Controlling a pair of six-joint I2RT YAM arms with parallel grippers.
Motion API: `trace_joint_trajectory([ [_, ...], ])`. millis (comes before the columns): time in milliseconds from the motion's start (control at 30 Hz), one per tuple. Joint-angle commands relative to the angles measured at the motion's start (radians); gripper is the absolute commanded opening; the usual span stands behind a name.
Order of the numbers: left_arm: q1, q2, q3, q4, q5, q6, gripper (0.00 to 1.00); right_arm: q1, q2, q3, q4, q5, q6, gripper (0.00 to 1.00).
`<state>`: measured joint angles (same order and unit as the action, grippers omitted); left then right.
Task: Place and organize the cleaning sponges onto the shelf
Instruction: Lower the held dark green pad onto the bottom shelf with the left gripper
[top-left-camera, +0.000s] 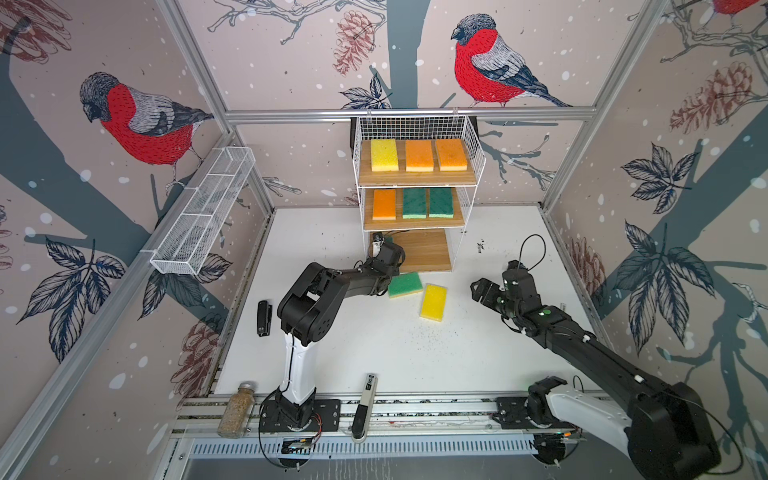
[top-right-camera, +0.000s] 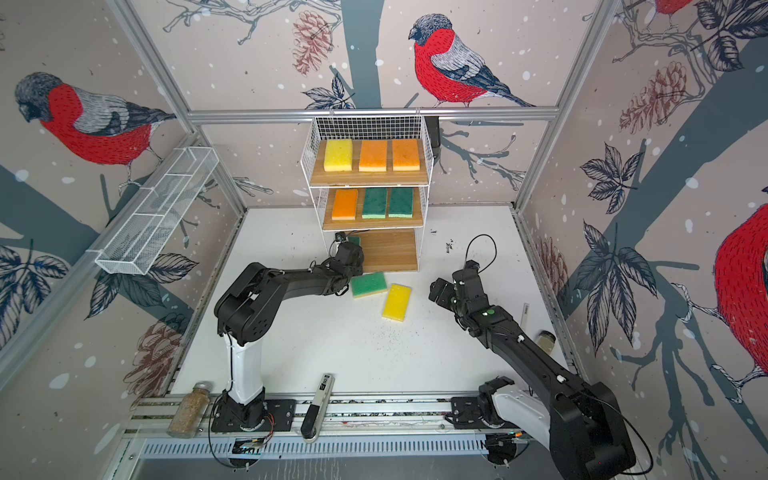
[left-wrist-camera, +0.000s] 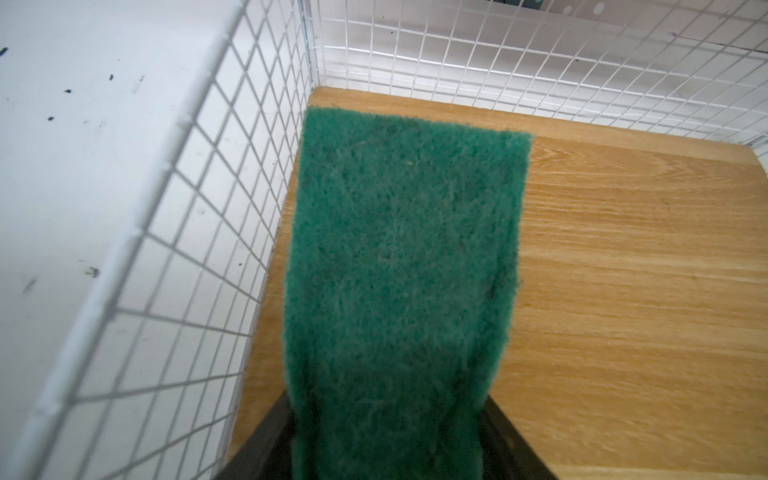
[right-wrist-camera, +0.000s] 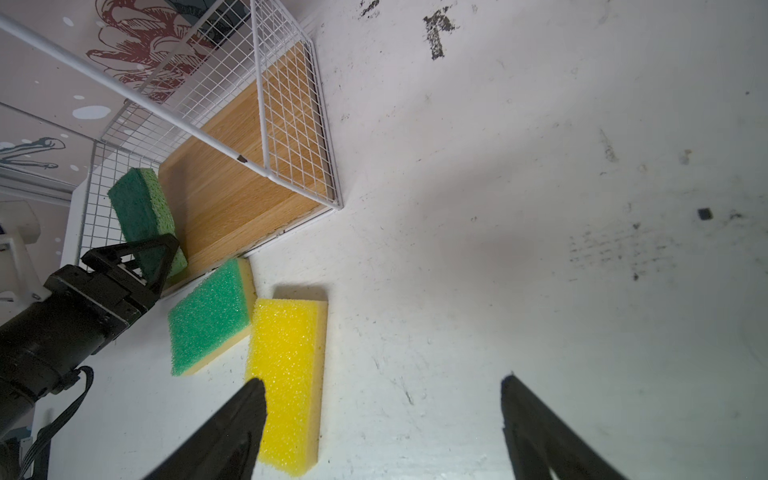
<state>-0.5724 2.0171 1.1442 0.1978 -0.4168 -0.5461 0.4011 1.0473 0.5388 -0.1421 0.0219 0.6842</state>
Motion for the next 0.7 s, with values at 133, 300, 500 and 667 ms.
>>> trace_joint_trajectory([
  [133, -0.009, 0.021, 0.029, -0.023, -0.059, -0.039, 0.59, 0.000, -0.022, -0.019, 0.026, -0.007, 0.012, 0.89],
  [300, -0.026, 0.049, 0.084, -0.074, -0.096, -0.042, 0.62, -0.001, -0.036, -0.032, 0.028, -0.004, 0.011, 0.89],
  [500, -0.034, 0.065, 0.101, -0.110, -0.128, -0.070, 0.67, 0.000, -0.047, -0.042, 0.035, -0.002, 0.007, 0.90],
  [667, -0.034, 0.087, 0.124, -0.136, -0.137, -0.072, 0.70, 0.000, -0.049, -0.045, 0.036, -0.004, 0.002, 0.89],
])
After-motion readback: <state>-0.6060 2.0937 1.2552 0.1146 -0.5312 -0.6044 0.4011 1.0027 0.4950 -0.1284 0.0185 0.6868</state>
